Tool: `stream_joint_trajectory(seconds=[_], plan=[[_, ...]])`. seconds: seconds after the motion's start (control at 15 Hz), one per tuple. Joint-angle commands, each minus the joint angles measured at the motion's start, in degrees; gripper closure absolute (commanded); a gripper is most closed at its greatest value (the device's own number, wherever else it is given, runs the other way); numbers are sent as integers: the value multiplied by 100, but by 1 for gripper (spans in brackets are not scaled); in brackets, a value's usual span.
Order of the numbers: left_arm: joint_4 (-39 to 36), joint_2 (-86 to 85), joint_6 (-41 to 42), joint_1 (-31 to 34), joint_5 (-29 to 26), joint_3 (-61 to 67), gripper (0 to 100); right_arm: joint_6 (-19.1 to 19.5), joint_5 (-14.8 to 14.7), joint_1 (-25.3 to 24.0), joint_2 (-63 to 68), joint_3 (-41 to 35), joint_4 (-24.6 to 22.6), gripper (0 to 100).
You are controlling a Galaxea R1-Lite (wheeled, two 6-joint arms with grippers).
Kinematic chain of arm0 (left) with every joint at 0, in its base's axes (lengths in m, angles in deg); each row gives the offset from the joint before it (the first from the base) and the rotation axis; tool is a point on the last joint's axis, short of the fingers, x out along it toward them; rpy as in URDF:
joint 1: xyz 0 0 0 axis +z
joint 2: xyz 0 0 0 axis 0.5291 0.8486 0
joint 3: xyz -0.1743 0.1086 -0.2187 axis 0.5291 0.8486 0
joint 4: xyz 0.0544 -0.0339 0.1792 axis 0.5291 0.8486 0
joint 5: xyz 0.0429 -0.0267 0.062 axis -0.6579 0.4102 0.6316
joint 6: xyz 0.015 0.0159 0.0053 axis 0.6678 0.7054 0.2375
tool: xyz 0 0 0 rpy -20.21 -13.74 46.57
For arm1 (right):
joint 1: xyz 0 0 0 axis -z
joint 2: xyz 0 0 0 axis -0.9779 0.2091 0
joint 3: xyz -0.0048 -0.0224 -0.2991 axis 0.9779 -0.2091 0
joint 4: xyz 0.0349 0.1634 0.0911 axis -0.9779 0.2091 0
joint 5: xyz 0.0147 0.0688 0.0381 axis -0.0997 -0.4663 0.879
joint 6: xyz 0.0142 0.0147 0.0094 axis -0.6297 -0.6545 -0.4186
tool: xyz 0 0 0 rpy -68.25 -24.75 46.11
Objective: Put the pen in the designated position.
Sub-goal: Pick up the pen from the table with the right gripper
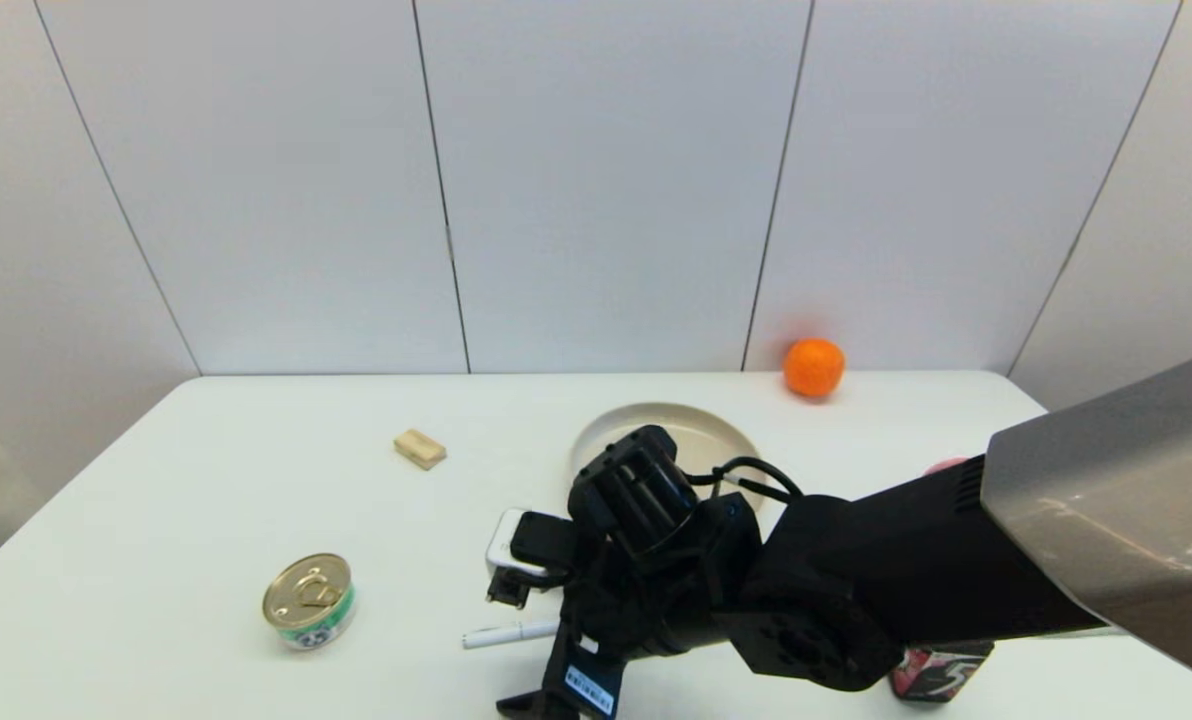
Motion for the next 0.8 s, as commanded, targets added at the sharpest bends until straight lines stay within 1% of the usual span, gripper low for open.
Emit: stream_joint_trajectory(seconds=[0.07, 0.47, 0.8], plan=[[0, -1, -4, 2, 2, 0, 0, 20, -38, -9, 37, -19, 147, 0], [0, -1, -4, 2, 2, 0, 0, 20, -29, -45, -60, -292, 191, 0], [0, -1, -4, 2, 2, 0, 0, 20, -20, -80, -69, -309, 182, 0]])
